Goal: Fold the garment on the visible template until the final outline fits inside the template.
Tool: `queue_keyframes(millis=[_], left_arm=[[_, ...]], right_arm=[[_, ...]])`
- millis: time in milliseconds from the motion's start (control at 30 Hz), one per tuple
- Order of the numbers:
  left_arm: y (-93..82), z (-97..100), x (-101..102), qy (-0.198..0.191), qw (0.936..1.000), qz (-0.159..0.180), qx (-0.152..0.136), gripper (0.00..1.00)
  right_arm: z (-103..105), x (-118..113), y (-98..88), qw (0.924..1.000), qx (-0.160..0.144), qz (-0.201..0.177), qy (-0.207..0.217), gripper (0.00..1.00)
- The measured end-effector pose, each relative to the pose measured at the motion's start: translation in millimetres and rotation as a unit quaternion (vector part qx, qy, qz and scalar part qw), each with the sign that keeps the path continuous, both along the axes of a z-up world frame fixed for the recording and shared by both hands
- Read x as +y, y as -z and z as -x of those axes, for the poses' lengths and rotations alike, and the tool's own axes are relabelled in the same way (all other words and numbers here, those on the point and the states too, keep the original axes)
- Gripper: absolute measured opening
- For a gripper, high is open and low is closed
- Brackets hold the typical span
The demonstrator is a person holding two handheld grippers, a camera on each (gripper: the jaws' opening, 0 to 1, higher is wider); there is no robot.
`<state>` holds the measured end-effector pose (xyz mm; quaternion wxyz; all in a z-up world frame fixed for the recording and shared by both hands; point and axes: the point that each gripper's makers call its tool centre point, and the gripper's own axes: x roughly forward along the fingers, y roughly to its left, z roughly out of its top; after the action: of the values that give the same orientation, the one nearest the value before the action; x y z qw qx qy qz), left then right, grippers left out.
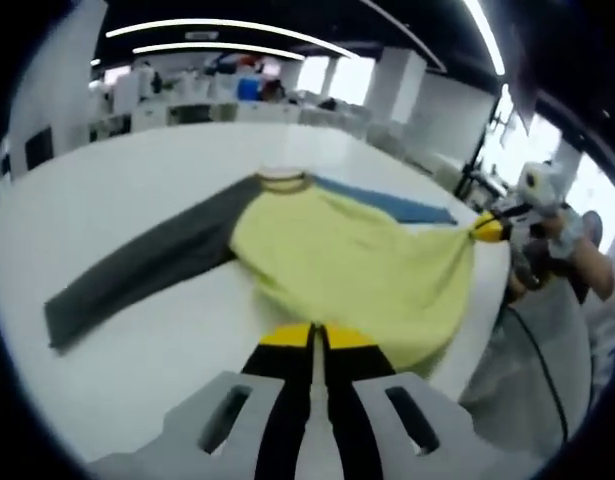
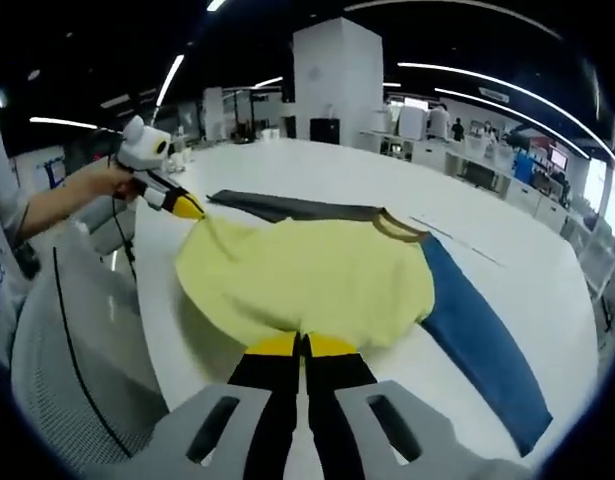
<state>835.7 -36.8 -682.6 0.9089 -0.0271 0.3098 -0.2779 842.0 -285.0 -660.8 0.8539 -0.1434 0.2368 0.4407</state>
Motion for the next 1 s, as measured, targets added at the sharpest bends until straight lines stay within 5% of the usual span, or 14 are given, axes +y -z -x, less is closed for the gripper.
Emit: queue_keyframes(millis=[533,1000], left_arm=[[-20.7,-52.0,3.8,-0.014,0.9995,0.001,-0.028,0.00],[3.1,-100.7,23.3,-0.045,0.9989,0.012,-0.001,0.00]], right_arm=[[-64.1,9.7,-15.7,0.9996,-0.026,-0.002,0.014,0.02],[-124.5,16.5,-3.2,0.9990,-0.022,0.002,0.040,0.02]])
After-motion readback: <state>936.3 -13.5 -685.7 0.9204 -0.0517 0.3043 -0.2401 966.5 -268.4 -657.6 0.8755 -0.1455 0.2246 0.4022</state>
